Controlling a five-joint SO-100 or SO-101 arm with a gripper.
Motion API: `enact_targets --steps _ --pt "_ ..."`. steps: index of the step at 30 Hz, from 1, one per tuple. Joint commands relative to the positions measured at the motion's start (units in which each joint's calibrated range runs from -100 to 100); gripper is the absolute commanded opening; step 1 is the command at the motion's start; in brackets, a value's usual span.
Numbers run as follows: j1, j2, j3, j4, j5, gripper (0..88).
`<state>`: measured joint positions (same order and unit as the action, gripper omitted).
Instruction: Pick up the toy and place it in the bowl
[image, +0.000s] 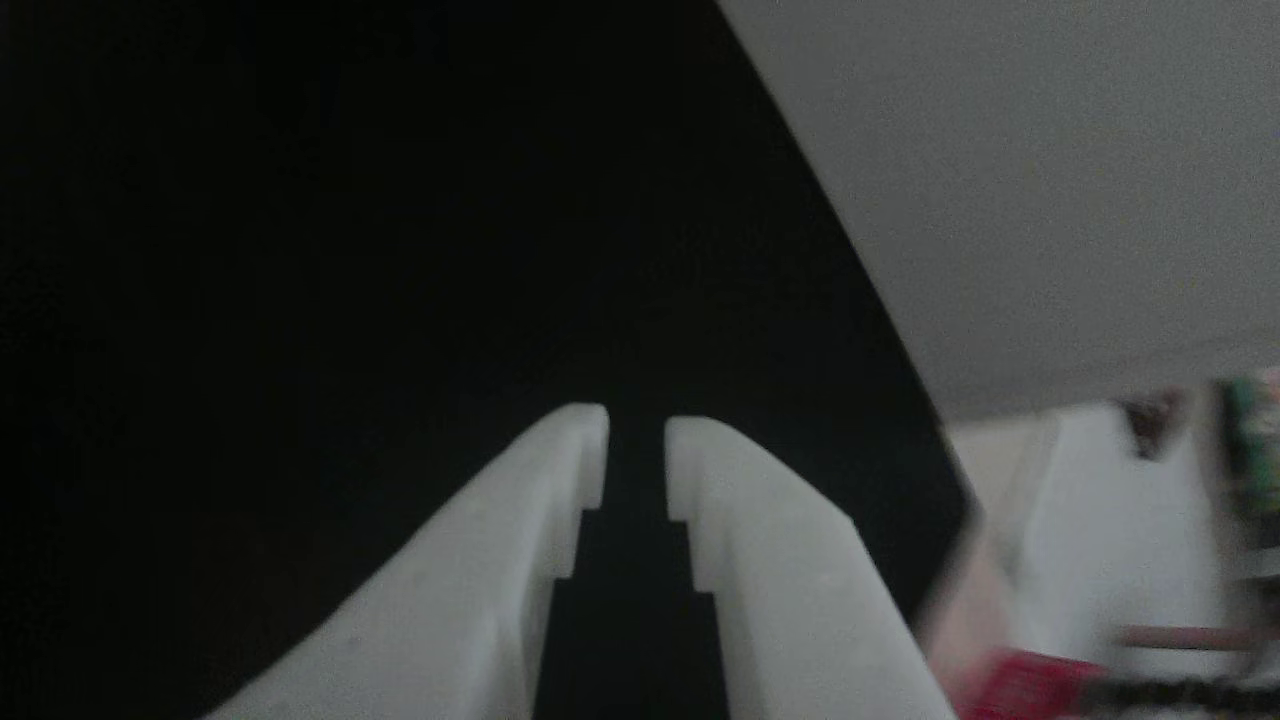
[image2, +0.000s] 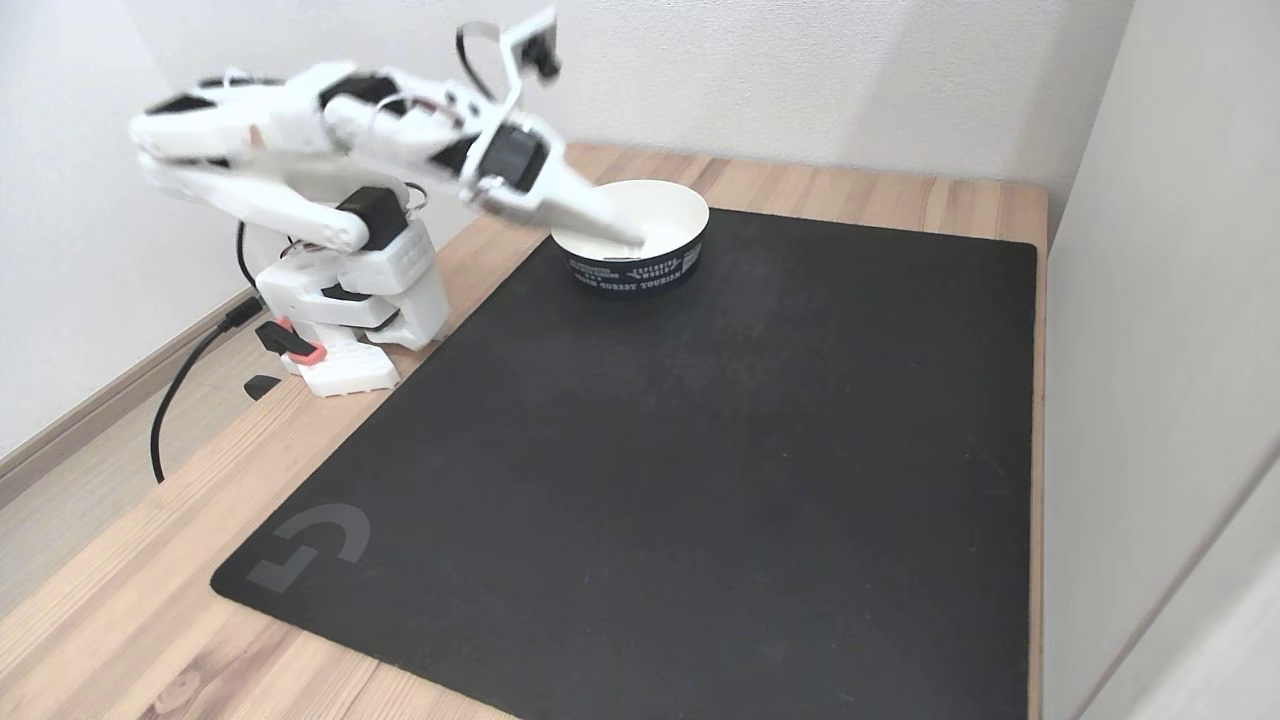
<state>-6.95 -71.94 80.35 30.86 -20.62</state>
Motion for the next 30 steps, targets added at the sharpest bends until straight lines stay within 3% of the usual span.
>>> enact_targets --steps 1,16,21,30 --pt "4.1 -8.8 6.5 -0.2 5.7 3.0" --pt "6.6 -27.5 18.8 22.1 10.5 3.0" --pt "6.7 -27.5 18.3 25.1 16.1 3.0" --pt "6.8 -27.5 17.6 27.2 16.5 3.0"
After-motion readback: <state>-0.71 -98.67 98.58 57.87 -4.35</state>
